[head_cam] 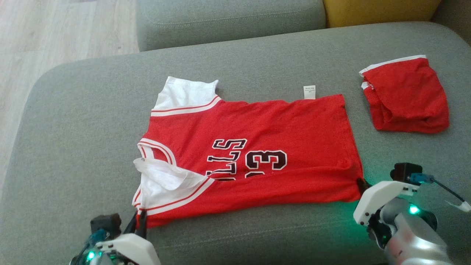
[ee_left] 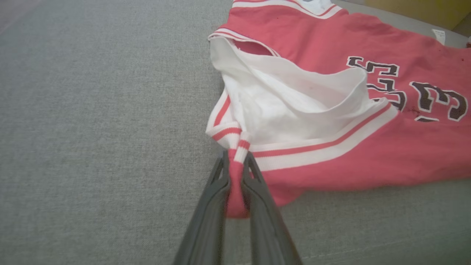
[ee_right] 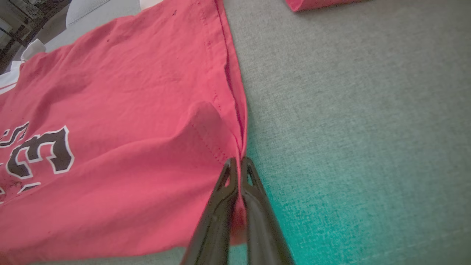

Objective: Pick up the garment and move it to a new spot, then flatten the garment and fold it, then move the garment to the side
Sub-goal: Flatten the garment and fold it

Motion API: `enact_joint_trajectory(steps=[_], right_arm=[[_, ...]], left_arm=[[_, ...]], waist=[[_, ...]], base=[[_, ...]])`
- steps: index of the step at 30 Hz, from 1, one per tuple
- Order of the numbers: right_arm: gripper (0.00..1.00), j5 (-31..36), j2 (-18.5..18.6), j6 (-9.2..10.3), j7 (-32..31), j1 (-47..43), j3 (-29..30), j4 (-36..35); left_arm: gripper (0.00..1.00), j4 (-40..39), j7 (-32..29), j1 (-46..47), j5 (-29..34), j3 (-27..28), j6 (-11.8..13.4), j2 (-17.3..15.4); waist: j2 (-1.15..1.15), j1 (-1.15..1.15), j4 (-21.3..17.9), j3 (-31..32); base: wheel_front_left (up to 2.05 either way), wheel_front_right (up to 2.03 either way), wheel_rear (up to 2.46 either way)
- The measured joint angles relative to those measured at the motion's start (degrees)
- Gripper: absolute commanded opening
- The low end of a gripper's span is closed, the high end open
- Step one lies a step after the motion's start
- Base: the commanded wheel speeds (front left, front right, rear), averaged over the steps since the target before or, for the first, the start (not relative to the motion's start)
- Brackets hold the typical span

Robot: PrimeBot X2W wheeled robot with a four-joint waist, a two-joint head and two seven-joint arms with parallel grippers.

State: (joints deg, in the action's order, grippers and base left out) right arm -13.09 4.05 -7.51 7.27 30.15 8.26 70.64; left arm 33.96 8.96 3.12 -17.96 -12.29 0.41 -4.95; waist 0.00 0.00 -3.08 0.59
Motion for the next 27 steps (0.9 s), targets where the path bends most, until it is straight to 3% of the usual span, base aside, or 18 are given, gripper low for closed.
enact_joint_trajectory(steps=[6,7,8,9,15,21,27], right_arm=[[0.00,0.1,-0.1,0.00,-1.7,-1.8,0.4,-2.3],[0.35,0.1,-0.1,0.00,-1.8,-2.1,0.5,-2.8],[1.00,0.1,-0.2,0.00,-1.8,-2.4,0.4,-3.5],[1.00,0.1,-0.2,0.00,-2.2,-2.7,0.4,-4.3],[1.00,0.6,-0.3,0.01,-0.9,-4.3,1.2,-10.5],[1.00,0.0,-0.5,0.01,4.2,-5.2,1.8,-22.5],[1.00,-1.5,-0.9,0.00,6.0,-8.1,-4.5,-35.3]], left_arm=[[0.00,-1.4,-0.4,-0.7,0.0,0.0,0.1,-0.4],[0.11,-1.6,-0.4,-0.7,0.0,-0.1,0.2,-0.4],[0.74,-1.8,-0.4,-0.7,0.0,-0.2,0.2,-0.4],[1.00,-2.0,-0.3,-0.7,0.0,-0.3,0.6,-0.4],[1.00,-3.5,0.1,-0.6,-1.1,0.5,1.4,-0.7],[1.00,-8.3,3.9,0.2,-2.0,3.0,1.9,-1.7],[1.00,-10.3,4.3,5.4,-1.3,3.4,1.5,-3.2]], waist=[[0.00,0.00,-0.1,-0.2],[0.00,0.00,-0.1,-0.3],[0.00,0.00,-0.1,-0.3],[0.00,0.00,-0.1,-0.4],[0.00,0.00,-0.3,-1.1],[0.00,0.00,-0.8,-2.5],[0.00,0.00,-2.1,-6.0]], base=[[0.00,0.00,0.00],[0.00,0.00,0.00],[0.00,0.00,0.00],[0.00,0.00,0.00],[0.00,0.00,0.00],[0.00,0.00,0.00],[0.00,0.00,0.00]])
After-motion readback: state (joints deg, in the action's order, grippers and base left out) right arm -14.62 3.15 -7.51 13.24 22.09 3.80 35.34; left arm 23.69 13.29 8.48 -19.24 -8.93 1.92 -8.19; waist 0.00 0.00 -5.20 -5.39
